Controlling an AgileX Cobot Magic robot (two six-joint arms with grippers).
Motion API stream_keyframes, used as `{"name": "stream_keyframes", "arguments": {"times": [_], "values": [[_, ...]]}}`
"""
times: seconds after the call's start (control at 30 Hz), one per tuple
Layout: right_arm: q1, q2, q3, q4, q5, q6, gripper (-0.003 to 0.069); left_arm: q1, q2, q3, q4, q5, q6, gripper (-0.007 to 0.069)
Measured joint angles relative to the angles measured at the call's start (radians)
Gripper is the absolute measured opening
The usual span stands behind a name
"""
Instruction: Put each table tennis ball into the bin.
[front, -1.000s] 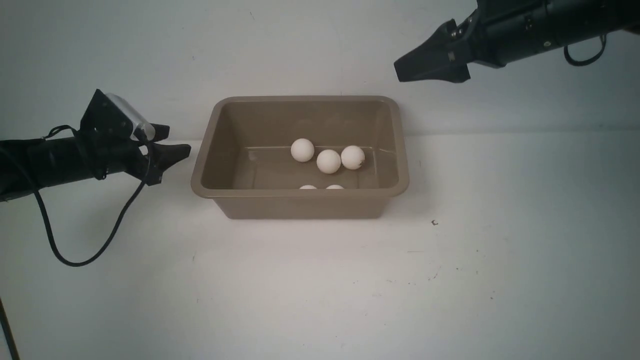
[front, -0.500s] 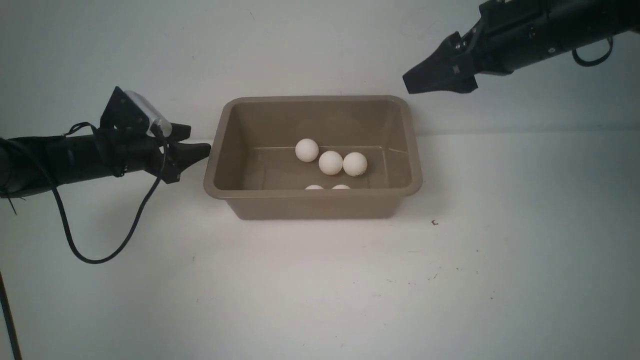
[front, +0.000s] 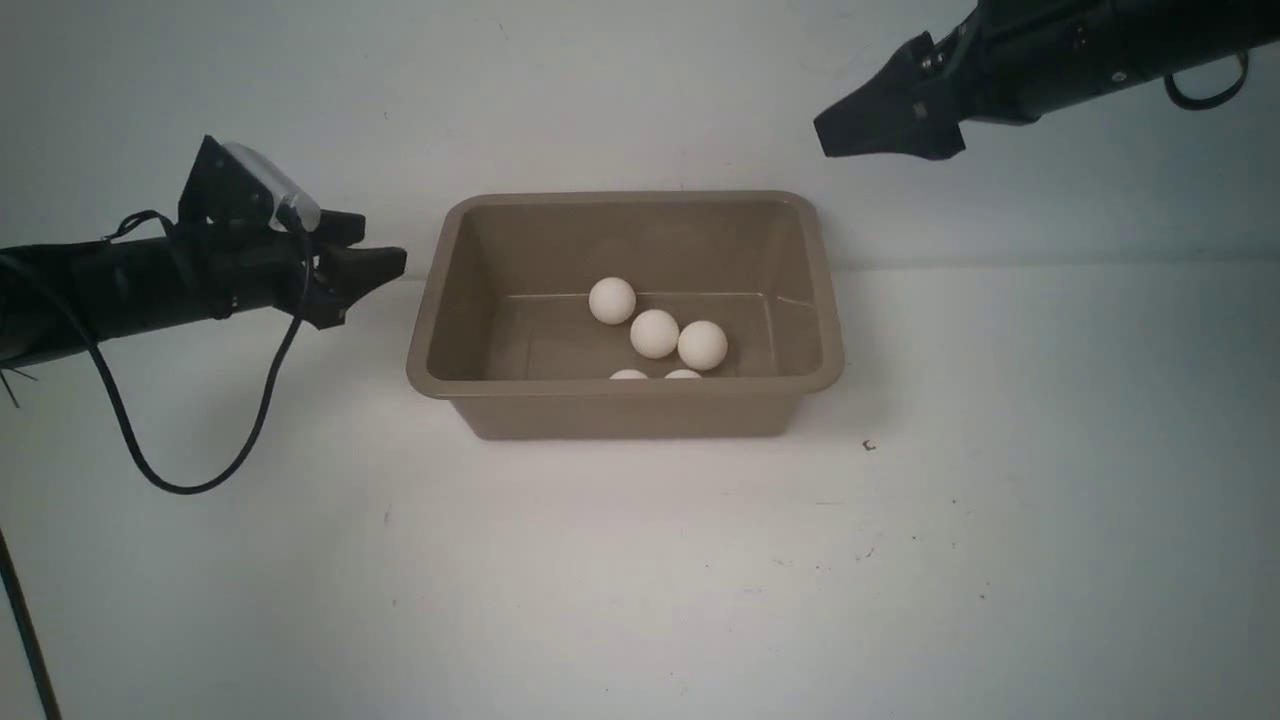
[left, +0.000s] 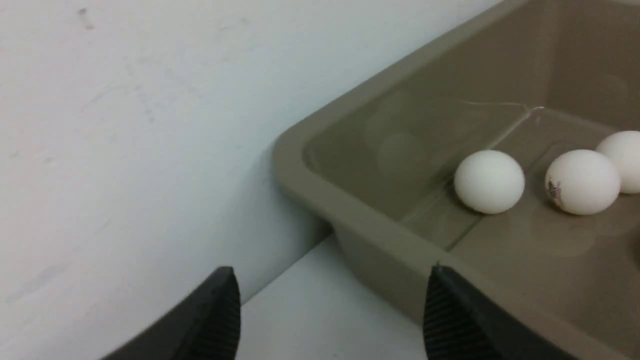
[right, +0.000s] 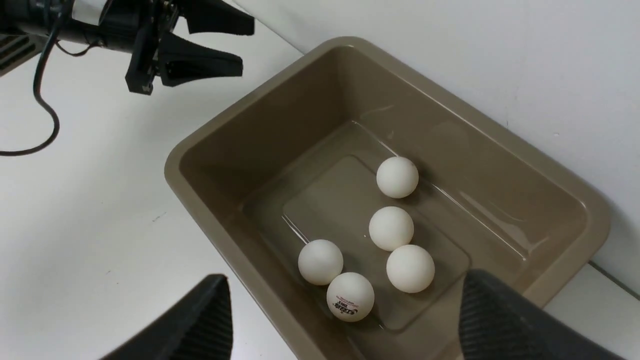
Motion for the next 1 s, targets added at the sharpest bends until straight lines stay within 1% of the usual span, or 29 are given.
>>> {"name": "stream_keyframes", "arguments": {"times": [0.07,0.13,0.3,0.33,0.37,0.43,0.5,0.6,0.63,0.67,0.8,0.9,1.0], "values": [[0.0,0.0,0.0,0.0,-0.001,0.003,0.0547,0.018,0.0,0.0,0.0,-0.014,-0.011,0.0447],[0.0,-0.001,0.0,0.001,-0.008,0.018,0.0547,0.059,0.0,0.0,0.0,-0.035,-0.036,0.0447],[0.0,-0.022,0.0,0.001,-0.03,0.07,0.0547,0.164,0.001,0.0,0.0,-0.039,-0.175,0.0447],[0.0,-0.034,0.0,0.003,-0.034,0.08,0.0547,0.198,0.001,0.0,0.0,-0.026,-0.226,0.0447],[0.0,-0.042,0.0,0.004,-0.035,0.084,0.0547,0.221,0.001,0.0,0.0,-0.006,-0.254,0.0447],[0.0,-0.052,0.0,0.004,-0.036,0.091,0.0547,0.242,0.001,0.0,0.0,0.018,-0.289,0.0447],[0.0,-0.072,0.0,0.004,-0.036,0.102,0.0546,0.275,0.001,0.0,0.0,0.08,-0.33,0.0447],[0.0,-0.086,0.0,0.004,-0.036,0.105,0.0546,0.279,0.001,0.0,0.0,0.125,-0.343,0.0447],[0.0,-0.103,0.0,0.003,-0.036,0.103,0.0546,0.274,0.001,0.0,0.001,0.181,-0.346,0.0447],[0.0,-0.115,0.0,0.001,-0.036,0.098,0.0546,0.268,-0.001,0.0,0.003,0.2,-0.346,0.0447],[0.0,-0.161,0.0,-0.025,-0.051,0.064,0.0546,0.243,-0.031,0.0,0.013,0.214,-0.346,0.0447],[0.0,-0.226,0.0,-0.071,-0.114,0.051,0.0546,0.214,-0.106,0.0,0.016,0.217,-0.339,0.0447],[0.0,-0.283,0.0,-0.115,-0.178,0.051,0.0546,0.19,-0.188,0.0,0.016,0.187,-0.333,0.0447]]}}
